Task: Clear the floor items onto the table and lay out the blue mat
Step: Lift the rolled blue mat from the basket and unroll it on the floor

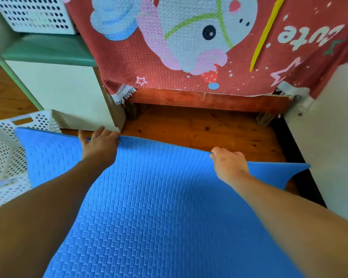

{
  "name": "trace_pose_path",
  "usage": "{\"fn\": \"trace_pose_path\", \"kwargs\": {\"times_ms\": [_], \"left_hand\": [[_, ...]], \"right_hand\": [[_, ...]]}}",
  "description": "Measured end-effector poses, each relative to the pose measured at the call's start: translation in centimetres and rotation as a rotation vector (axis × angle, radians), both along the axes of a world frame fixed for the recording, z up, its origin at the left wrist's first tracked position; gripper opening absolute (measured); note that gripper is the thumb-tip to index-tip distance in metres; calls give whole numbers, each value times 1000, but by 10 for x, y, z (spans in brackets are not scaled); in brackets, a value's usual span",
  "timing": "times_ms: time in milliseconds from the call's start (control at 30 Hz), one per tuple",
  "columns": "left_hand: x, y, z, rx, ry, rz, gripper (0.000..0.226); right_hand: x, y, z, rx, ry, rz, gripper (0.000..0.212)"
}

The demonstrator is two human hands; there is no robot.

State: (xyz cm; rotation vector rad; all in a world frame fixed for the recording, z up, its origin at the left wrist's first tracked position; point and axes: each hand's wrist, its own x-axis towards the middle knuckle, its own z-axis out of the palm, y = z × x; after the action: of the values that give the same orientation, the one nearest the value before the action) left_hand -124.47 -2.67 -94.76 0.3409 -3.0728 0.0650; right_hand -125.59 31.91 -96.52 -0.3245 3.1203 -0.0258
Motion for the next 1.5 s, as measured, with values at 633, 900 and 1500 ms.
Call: {"fn": "trace_pose_path", "kwargs": {"times_ms": [633, 900, 1500], "left_hand": [[6, -65, -39, -56, 127, -185, 53], [9, -95, -40, -185, 31, -62, 76], [28, -119, -40, -105, -13, -212, 82]], "right_hand": [[-22, -23, -30, -37, -113, -143, 14], [-27, -35, -27, 67, -88, -167, 15], [-19, -251, -10, -98, -404, 244, 72]]}}
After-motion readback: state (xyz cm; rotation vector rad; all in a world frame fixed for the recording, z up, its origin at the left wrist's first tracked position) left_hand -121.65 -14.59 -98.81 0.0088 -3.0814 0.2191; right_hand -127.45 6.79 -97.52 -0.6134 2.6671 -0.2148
